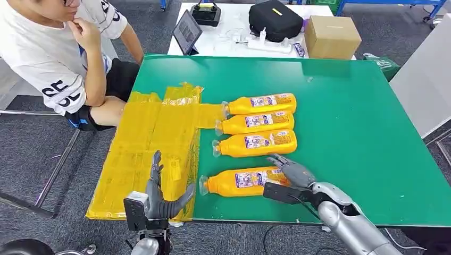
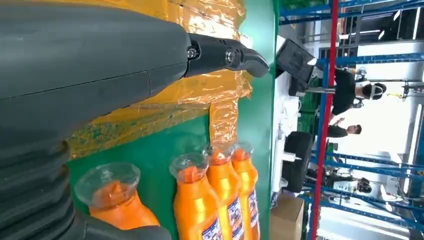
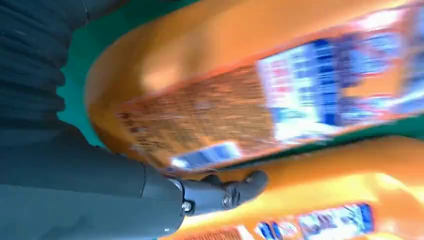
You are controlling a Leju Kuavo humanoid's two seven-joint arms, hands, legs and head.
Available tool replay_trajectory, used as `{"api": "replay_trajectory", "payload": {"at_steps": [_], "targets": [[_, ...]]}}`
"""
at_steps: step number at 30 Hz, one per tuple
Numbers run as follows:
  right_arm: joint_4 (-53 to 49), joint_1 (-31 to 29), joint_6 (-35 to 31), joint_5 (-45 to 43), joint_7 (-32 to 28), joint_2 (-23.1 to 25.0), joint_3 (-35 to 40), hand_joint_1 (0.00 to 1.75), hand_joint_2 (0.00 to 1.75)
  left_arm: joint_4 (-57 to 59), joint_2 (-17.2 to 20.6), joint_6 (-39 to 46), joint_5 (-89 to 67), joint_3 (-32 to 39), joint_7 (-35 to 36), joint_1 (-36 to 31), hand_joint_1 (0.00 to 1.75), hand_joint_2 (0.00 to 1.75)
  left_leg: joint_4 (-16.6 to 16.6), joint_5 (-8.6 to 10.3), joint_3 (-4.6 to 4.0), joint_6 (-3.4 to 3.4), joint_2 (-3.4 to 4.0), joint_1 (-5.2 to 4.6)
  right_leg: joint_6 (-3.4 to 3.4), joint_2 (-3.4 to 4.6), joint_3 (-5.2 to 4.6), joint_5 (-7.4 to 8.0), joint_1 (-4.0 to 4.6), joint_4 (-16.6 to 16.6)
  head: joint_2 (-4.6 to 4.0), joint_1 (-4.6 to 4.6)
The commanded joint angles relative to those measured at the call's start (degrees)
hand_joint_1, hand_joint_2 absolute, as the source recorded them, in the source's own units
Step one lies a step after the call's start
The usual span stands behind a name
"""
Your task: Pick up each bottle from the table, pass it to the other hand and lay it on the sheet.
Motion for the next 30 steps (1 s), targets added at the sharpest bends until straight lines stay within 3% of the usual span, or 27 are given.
{"api": "replay_trajectory", "payload": {"at_steps": [1,6,10,11,12,13,19,20,21,30], "targets": [[8.18,-1.35,3.52,-0.22,-0.22,2.09,1.52,0.0,1.75,2.33,-0.02,-0.4,0.25,-0.44,0.46,-1.09,0.0,1.75,-0.04,-0.05,0.17,-0.05,0.05,0.1,-0.09,0.0,0.19,-0.02,0.1,-0.1,0.0,0.0],[9.08,-1.82,3.66,-0.57,-0.75,2.31,1.96,0.0,1.75,2.34,-0.01,-0.38,0.39,-0.43,0.56,-1.23,0.0,1.75,-0.06,-0.05,0.28,-0.04,0.03,0.1,-0.08,-0.02,0.29,-0.02,0.11,-0.11,0.0,0.0],[9.45,-1.36,0.29,-0.27,-2.36,4.56,0.78,0.23,1.75,2.11,-0.05,-0.41,0.83,-0.32,0.72,-1.12,0.0,1.75,-0.07,-0.06,0.35,-0.07,0.12,0.13,-0.12,0.03,0.34,0.0,0.13,-0.14,0.0,0.0],[9.11,-0.89,-0.69,-0.18,-2.93,5.44,-0.06,0.72,1.75,2.03,-0.04,-0.46,0.92,-0.35,0.73,-1.04,0.0,1.75,-0.06,-0.04,0.31,-0.05,0.08,0.1,-0.09,0.01,0.29,0.0,0.1,-0.11,0.0,0.0],[8.34,-0.22,-2.38,0.54,-3.93,6.63,-1.05,1.34,1.75,1.84,-0.03,-0.49,1.01,-0.38,0.71,-0.89,0.0,1.75,-0.09,-0.05,0.36,-0.08,0.12,0.13,-0.13,0.03,0.35,0.0,0.13,-0.14,0.0,0.0],[7.93,0.02,-2.77,0.49,-4.19,7.25,-1.28,1.5,1.75,1.8,-0.04,-0.49,1.03,-0.37,0.7,-0.86,0.0,1.75,-0.07,-0.05,0.34,-0.07,0.11,0.12,-0.11,0.04,0.32,0.0,0.12,-0.12,0.0,0.0],[7.75,0.11,-2.8,0.49,-4.19,7.38,-1.5,1.5,1.75,1.78,-0.04,-0.5,1.05,-0.37,0.7,-0.89,0.0,1.75,-0.04,-0.03,0.24,-0.05,0.05,0.07,-0.07,-0.02,0.2,-0.02,0.07,-0.05,0.0,0.0],[7.49,0.41,-3.77,1.09,-4.95,7.84,-2.41,1.71,1.75,1.87,-0.08,-0.51,1.16,-0.31,0.68,-0.95,0.0,1.75,-0.04,-0.07,0.32,-0.06,0.04,0.11,-0.11,-0.04,0.3,-0.05,0.11,-0.07,0.0,0.0],[7.11,0.61,-4.29,1.47,-5.64,8.61,-3.12,1.75,1.75,1.81,-0.07,-0.5,1.23,-0.27,0.65,-0.96,0.0,1.75,-0.04,-0.07,0.31,-0.06,0.04,0.11,-0.11,-0.03,0.3,-0.04,0.12,-0.09,0.0,0.0],[5.44,1.14,-5.48,2.47,-7.08,10.0,-4.96,1.75,1.75,1.64,-0.29,-0.74,1.58,-0.08,0.48,-0.95,0.0,1.75,-0.03,-0.06,0.17,-0.06,0.1,0.06,-0.1,0.04,0.16,-0.03,0.06,-0.03,0.0,0.0]]}}
